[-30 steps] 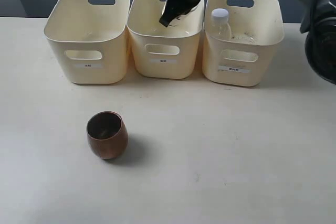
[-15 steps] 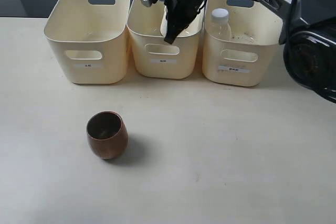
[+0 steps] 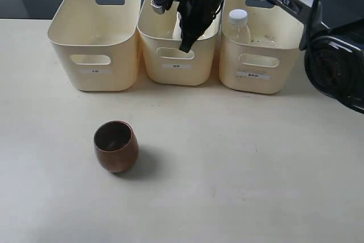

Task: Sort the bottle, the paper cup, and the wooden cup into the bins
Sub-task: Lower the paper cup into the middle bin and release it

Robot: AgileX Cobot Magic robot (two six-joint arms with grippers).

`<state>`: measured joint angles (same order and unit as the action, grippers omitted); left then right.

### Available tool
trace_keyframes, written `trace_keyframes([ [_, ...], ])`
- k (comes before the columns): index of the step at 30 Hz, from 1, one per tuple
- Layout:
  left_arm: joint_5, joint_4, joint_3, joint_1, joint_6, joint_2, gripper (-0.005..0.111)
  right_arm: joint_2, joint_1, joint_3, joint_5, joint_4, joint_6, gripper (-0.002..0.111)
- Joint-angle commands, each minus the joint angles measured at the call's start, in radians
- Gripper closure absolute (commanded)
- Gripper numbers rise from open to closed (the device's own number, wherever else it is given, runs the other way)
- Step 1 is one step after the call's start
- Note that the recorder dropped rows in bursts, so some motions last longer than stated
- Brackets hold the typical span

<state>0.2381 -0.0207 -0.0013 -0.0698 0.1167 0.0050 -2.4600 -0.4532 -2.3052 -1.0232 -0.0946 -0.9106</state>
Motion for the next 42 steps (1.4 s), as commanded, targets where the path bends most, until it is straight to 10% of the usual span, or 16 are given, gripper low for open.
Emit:
trace_keyframes([
  [1, 0.0, 0.002, 0.001, -0.004, -0.002, -0.005, 0.107, -0.011, 0.005, -0.005, 0.016, 0.006, -0.014, 0.109],
  [12, 0.0, 0.002, 0.001, -0.004, -0.002, -0.005, 0.107, -0.011, 0.005, -0.005, 0.04, -0.01, -0.014, 0.108],
  [19, 0.0, 0.002, 0.001, -0.004, -0.002, -0.005, 0.107, -0.011, 0.005, -0.005, 0.054, -0.019, -0.014, 0.086],
  [42, 0.0, 0.002, 0.001, -0.004, -0.002, -0.005, 0.107, 0.076, 0.005, -0.005, 0.061, -0.071, -0.007, 0.086],
])
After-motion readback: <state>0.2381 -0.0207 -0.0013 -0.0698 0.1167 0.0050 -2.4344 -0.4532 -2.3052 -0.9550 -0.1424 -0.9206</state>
